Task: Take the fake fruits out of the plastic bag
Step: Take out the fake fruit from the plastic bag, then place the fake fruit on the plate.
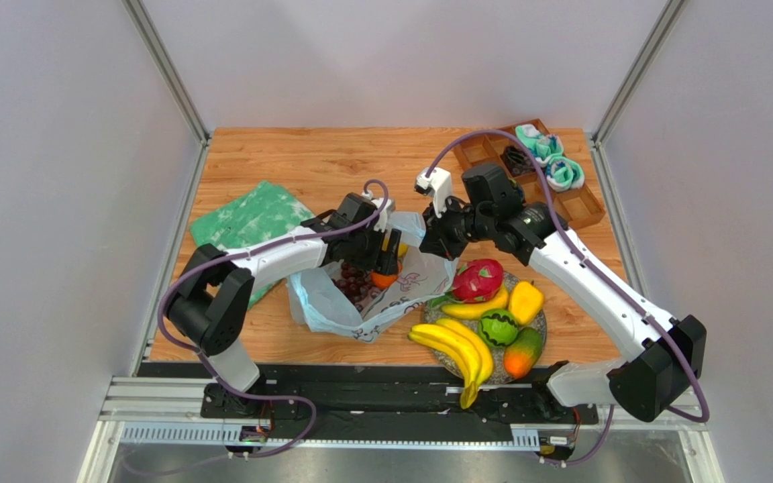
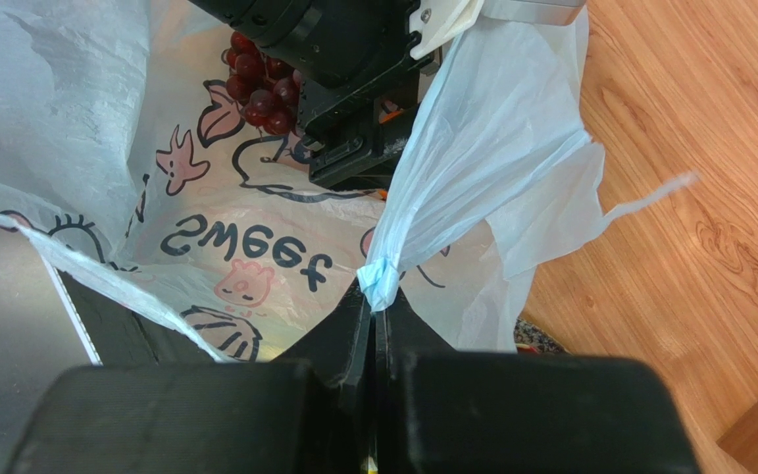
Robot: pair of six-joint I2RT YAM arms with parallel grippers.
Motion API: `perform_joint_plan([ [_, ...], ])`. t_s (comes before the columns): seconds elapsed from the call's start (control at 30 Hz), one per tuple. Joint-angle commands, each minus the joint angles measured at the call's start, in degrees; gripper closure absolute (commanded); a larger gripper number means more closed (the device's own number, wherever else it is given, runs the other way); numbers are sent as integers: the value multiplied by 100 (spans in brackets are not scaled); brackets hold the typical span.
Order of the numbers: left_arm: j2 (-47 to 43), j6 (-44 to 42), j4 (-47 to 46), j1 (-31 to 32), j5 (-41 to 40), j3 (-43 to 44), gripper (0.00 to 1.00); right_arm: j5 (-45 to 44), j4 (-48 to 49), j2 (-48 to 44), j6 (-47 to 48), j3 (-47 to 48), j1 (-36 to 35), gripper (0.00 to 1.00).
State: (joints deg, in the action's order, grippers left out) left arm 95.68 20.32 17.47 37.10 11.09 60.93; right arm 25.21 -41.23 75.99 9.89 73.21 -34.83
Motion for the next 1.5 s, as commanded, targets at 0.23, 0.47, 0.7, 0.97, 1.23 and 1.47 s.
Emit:
perform_joint_plan([
  [0.23, 742, 227, -104, 95, -29, 332, 30, 63, 247, 92, 22, 79, 46, 100],
  [0.47, -502, -554, 887, -44, 549, 209, 87, -341, 282, 170, 40, 202, 187, 100],
  [0.7, -2026, -1442, 1504, -458, 2255, 507, 100, -605, 511, 381, -198, 35, 705, 100],
  [0.97, -2238, -2468, 2022, -380, 3646, 1509, 100, -553, 318, 716, -155, 492, 864, 100],
  [1.23, -1791, -3508, 1611, 1156, 3365, 1686, 100, -702, 160, 1550, -91, 1379, 1162, 100],
  [1.47, -974, -3220, 337, 1976, 2294, 1290, 100, -280, -34, 1586, 22, 1329, 1417, 100],
])
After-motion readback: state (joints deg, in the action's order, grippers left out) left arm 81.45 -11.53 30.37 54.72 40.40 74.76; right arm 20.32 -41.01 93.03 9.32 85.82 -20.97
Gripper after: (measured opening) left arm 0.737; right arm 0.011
